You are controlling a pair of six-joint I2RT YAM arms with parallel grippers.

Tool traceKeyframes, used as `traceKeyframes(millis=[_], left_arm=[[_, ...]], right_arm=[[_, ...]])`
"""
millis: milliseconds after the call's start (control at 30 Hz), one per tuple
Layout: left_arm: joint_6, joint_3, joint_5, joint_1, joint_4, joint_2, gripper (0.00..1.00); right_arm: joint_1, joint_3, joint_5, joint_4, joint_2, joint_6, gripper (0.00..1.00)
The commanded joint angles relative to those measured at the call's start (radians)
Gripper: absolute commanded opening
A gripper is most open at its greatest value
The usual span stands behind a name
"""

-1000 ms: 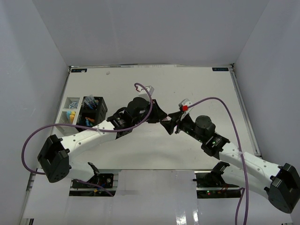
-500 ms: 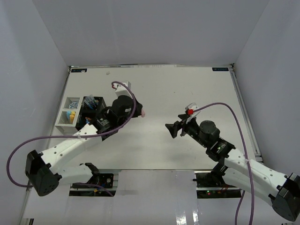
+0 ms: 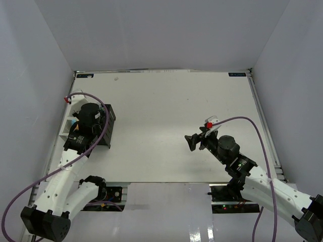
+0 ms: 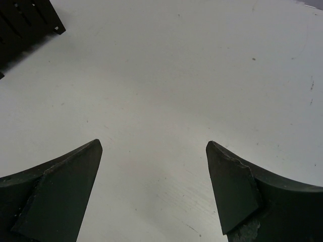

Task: Sort the stationery into containers
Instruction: Place the pen in the storage box.

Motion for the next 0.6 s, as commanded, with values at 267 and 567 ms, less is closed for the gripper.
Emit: traceKeyframes(millis=[267, 567], left_arm=[[0.066, -0.124, 0.133, 0.198, 0.055, 0.051, 0.19], [0.071, -0.132, 0.156, 0.199, 0.055, 0.028, 0.67]], right_arm=[[0.000, -0.037, 0.052, 0.018, -0.054, -0.005, 0.90], [-0.002, -0.016, 0.067, -0.003, -0.071, -0.009, 0.90]])
